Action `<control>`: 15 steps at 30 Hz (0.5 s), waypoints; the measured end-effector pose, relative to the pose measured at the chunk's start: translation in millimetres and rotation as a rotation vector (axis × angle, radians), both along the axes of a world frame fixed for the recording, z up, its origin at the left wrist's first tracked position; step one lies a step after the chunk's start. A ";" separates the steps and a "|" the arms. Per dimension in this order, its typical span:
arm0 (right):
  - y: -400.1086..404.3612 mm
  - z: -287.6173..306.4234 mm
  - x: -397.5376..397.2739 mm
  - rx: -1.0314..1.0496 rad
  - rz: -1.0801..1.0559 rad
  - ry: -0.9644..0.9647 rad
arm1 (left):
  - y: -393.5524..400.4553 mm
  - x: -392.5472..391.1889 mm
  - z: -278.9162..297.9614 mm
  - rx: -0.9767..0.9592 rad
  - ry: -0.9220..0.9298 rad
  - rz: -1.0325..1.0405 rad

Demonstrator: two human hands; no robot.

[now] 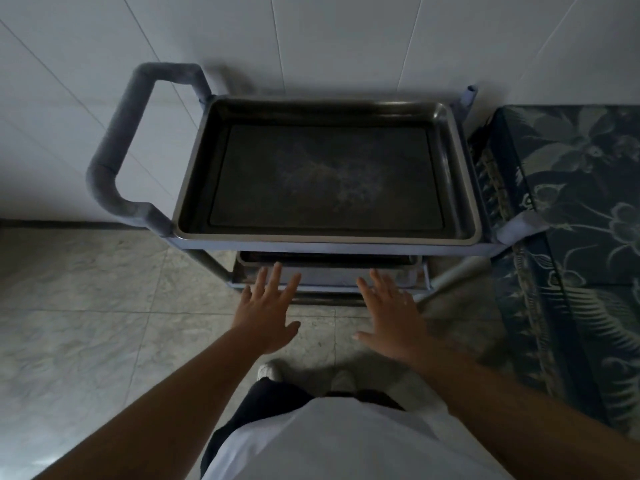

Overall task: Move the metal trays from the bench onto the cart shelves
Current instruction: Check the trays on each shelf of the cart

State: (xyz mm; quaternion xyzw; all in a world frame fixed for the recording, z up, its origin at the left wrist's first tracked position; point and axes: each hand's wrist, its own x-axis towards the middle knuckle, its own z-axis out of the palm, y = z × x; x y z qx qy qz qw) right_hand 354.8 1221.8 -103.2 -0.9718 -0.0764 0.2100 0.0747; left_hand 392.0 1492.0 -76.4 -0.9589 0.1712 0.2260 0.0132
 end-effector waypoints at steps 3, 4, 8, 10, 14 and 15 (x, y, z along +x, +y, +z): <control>6.6 -14.5 6.9 0.009 -0.044 0.043 | 12.6 -0.5 -13.4 0.019 0.036 -0.008; 9.3 -19.3 10.5 0.004 -0.056 0.050 | 16.4 1.0 -19.8 0.028 0.049 -0.007; 20.5 -48.6 27.1 -0.018 -0.112 0.084 | 24.6 18.4 -53.5 0.045 0.091 -0.008; 23.2 -68.5 35.6 -0.016 -0.160 0.107 | 23.0 27.6 -76.6 0.030 0.114 -0.021; 33.5 -111.2 55.5 -0.064 -0.235 0.122 | 22.8 40.3 -126.8 0.004 0.140 -0.054; 36.1 -122.8 60.9 -0.072 -0.249 0.100 | 23.9 46.2 -140.7 0.001 0.138 -0.062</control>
